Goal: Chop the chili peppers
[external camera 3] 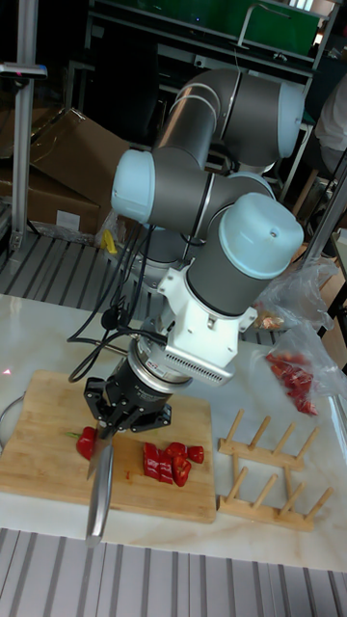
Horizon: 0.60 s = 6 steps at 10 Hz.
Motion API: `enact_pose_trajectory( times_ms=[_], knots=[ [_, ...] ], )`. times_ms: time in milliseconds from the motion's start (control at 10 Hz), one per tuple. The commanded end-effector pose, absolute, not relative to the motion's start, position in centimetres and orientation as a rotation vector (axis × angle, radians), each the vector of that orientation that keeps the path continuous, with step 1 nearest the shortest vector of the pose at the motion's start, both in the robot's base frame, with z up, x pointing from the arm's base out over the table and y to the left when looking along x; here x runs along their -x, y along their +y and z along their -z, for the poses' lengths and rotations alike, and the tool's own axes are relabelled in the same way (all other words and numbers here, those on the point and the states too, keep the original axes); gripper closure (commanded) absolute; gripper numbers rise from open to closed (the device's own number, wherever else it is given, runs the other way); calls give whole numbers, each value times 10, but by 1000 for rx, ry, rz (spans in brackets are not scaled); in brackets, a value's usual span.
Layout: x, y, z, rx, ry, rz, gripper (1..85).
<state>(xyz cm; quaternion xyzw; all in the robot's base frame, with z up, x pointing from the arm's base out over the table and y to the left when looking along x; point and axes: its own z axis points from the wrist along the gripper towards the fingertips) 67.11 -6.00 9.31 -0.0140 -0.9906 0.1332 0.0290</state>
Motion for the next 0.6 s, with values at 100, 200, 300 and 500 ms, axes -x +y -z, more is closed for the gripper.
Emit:
enact_pose_trajectory(
  times_ms=[100, 200, 300, 500],
  knots=[
    [-672, -57, -91, 53, -3061, -396, 843],
    [-672, -57, -90, 53, -3061, -396, 843],
    [-672, -57, -90, 51, -3062, -396, 843],
    [-674, -58, -86, 47, -3067, -394, 843]
  ],
)
